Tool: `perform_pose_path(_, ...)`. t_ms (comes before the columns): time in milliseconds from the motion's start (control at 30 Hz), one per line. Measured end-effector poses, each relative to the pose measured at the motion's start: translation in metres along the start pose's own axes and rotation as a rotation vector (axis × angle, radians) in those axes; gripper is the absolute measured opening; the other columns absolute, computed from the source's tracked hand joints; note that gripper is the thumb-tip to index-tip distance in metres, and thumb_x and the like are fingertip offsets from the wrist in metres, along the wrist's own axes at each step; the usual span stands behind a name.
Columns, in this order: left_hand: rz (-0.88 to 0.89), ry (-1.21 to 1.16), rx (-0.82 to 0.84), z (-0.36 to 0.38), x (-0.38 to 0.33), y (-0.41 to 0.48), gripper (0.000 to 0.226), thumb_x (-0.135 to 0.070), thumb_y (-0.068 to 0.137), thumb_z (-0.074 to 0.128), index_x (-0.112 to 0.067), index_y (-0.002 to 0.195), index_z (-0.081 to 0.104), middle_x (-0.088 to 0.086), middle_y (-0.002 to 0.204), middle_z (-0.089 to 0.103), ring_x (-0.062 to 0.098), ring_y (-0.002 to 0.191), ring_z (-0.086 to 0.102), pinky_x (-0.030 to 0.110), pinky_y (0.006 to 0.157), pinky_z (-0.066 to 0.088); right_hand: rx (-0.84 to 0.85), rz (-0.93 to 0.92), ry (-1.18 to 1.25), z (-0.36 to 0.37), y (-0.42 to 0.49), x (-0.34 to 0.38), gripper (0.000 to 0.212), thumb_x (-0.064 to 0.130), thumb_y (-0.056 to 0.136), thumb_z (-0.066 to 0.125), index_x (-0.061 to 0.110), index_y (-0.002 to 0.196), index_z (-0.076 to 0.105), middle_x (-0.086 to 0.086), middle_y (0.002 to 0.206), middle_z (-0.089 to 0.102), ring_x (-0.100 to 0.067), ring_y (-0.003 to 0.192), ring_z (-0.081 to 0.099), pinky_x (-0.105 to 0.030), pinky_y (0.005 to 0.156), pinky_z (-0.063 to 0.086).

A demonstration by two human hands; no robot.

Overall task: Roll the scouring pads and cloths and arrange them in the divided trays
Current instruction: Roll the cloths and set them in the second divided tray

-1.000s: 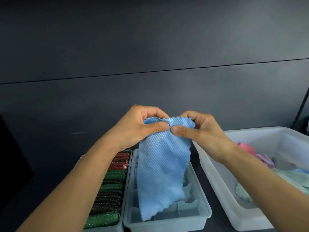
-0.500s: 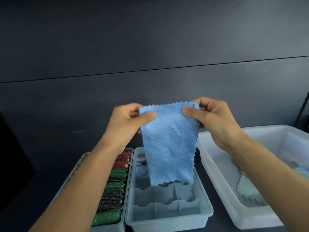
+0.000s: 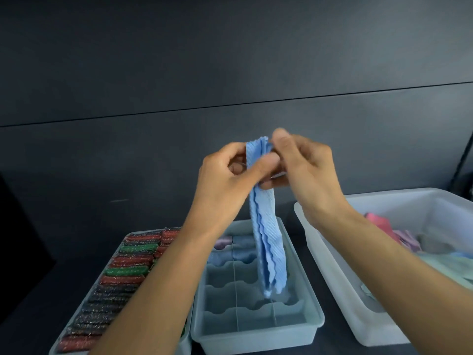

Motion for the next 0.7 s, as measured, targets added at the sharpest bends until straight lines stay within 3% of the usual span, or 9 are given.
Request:
perform_pose_path(100,-0.003,0.052,-0.017,-0.003,0.005,0.001,0.027,-0.016,0.078,0.081,-0.018,0.101,0.067,-0.004,0.090,0.074,0.010,0.083,0.071,0.030,0.076,0.059,0.026,0.036,0.038,-0.004,-0.003,0.001,0.044,0.036,0.101,0.042,0.006,0.087,0.070,-0.018,0.077,0.070,-0.022,0.068,0.068,-0.035,0.064,0.059)
perform_pose_path(200,0.003,0.040,-0.054,-0.011,0.010,0.008,0.011,-0.006,0.087,0.069,-0.013,0.095,0.069,0.008,0.091,0.074,0.024,0.085,0.071,0.038,0.080,0.057,0.002,-0.088,-0.081,-0.017,0.007,0.002,0.010,0.017,0.092,0.062,0.015,0.089,0.071,-0.006,0.077,0.070,-0.015,0.067,0.064,-0.033,0.068,0.056)
perform_pose_path(233,0.001,0.018,-0.033,-0.013,0.011,0.009,0.011,-0.004,0.087,0.067,-0.012,0.095,0.070,0.008,0.092,0.074,0.025,0.086,0.071,0.037,0.080,0.057,0.006,-0.101,-0.118,-0.023,0.013,0.001,0.013,0.016,0.083,0.071,0.019,0.095,0.070,-0.001,0.083,0.068,-0.012,0.071,0.062,-0.030,0.071,0.053)
perform_pose_path(267,-0.004,-0.017,0.007,-0.013,0.011,0.010,0.012,-0.003,0.088,0.066,-0.011,0.096,0.070,0.006,0.092,0.075,0.021,0.085,0.071,0.032,0.078,0.058,0.050,-0.077,-0.142,-0.027,0.018,-0.001,0.032,0.019,0.074,0.077,0.023,0.104,0.066,0.001,0.091,0.067,-0.010,0.079,0.063,-0.026,0.075,0.052)
perform_pose_path(333,-0.001,-0.064,0.081,-0.012,0.009,0.010,0.013,-0.001,0.088,0.066,-0.009,0.098,0.070,0.000,0.089,0.075,0.013,0.082,0.071,0.023,0.074,0.054,0.253,0.037,-0.145,-0.025,0.023,-0.005,0.054,0.021,0.065,0.083,0.019,0.115,0.062,-0.001,0.105,0.069,-0.010,0.093,0.066,-0.021,0.081,0.051)
perform_pose_path(433,0.000,-0.184,0.046,-0.012,0.013,0.010,0.016,-0.011,0.090,0.066,-0.010,0.106,0.069,-0.002,0.093,0.074,0.010,0.086,0.070,0.024,0.075,0.053,0.375,0.087,-0.069,-0.014,0.022,-0.003,0.034,0.007,0.074,0.078,0.006,0.107,0.068,-0.005,0.099,0.074,-0.015,0.088,0.071,-0.020,0.075,0.053)
perform_pose_path(533,-0.154,-0.340,0.140,-0.008,0.031,0.002,0.049,-0.041,0.082,0.069,-0.010,0.120,0.062,0.002,0.109,0.073,0.017,0.102,0.070,0.036,0.090,0.055,0.311,0.070,-0.019,-0.013,0.030,0.001,0.025,0.002,0.079,0.073,0.005,0.103,0.069,-0.004,0.090,0.075,-0.015,0.080,0.072,-0.021,0.069,0.054)
perform_pose_path(600,-0.297,-0.268,0.258,0.003,0.048,-0.013,0.050,-0.046,0.078,0.069,-0.011,0.115,0.065,0.003,0.110,0.074,0.019,0.104,0.070,0.041,0.096,0.052,0.311,0.080,-0.048,-0.012,0.035,0.003,0.022,0.003,0.080,0.073,0.007,0.101,0.070,0.000,0.086,0.075,-0.013,0.077,0.072,-0.019,0.065,0.053)
perform_pose_path(700,-0.461,-0.254,0.279,0.016,0.071,-0.035,0.045,-0.043,0.074,0.070,-0.008,0.101,0.071,0.008,0.102,0.076,0.022,0.093,0.072,0.035,0.083,0.055,0.281,0.101,-0.080,-0.013,0.042,0.003,0.022,0.006,0.079,0.074,0.011,0.101,0.070,0.003,0.088,0.075,-0.010,0.080,0.072,-0.017,0.064,0.052)
Point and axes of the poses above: each hand's wrist, its own y-axis towards the middle knuckle, its own z-axis out of the palm, x = y × z, the point moved 3 cm from there along y, towards the middle knuckle
